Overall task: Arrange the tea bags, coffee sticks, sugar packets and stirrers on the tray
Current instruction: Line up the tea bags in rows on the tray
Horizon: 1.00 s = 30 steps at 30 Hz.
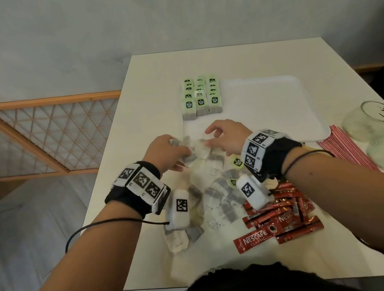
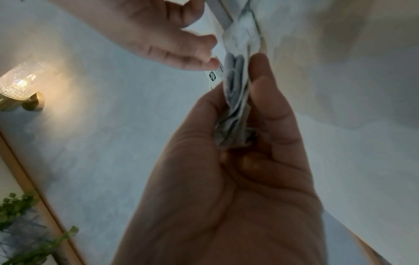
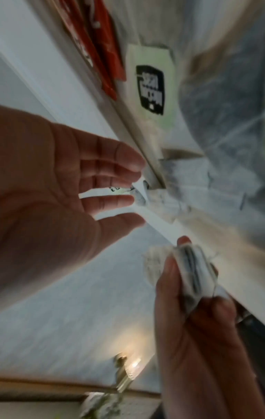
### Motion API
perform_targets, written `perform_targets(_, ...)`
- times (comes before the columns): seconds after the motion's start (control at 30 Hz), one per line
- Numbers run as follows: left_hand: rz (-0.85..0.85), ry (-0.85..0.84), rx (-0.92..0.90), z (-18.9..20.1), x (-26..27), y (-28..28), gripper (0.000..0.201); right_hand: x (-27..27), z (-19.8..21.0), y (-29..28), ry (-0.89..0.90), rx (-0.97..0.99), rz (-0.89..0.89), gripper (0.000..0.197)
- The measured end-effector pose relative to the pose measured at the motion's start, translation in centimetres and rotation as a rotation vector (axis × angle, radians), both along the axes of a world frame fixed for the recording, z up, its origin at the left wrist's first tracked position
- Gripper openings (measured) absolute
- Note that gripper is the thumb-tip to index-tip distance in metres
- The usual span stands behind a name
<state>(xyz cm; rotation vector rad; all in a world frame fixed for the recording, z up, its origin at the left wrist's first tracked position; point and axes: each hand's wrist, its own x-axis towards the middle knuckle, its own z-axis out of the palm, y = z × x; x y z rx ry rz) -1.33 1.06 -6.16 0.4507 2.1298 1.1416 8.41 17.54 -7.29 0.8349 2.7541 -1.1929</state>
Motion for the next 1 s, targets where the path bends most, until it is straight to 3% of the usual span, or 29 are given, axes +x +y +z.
perform_targets(0.1, 0.037, 0.022, -0.038, -0.1, -1.0, 0.2, 0.026, -1.7, -0.5, 0.4, -0.158, 0.111, 0.098, 0.054)
perform_targets(0.2, 0.024, -0.007, -0.032, 0.1, -1.4, 0.6, 0.018, -2.7, -0.5, 0.4, -0.168, 0.124, 0.104, 0.041)
perform_targets(0.37, 0.010, -0.086, -0.025, 0.4, -2.0, 1.7, 0.008, -2.5, -0.9, 1.0, -0.066, 0.034, 0.043, 0.018)
perform_targets(0.57, -0.035, -0.252, 0.017, 0.7, -1.6, 3.5, 0.009, -0.5, 0.1, 2.8, 0.156, -0.155, -0.071, 0.027)
perform_targets(0.77, -0.050, -0.335, 0.212, 0.6, -0.8, 6.3, 0.029, 0.2, 1.0, 3.6, 0.254, 0.090, -0.033, 0.022)
perform_targets(1.0, 0.016, -0.348, 0.367, 0.4, -0.6, 7.9, 0.030, 1.4, 0.9, 2.8, 0.309, 0.073, 0.017, 0.034)
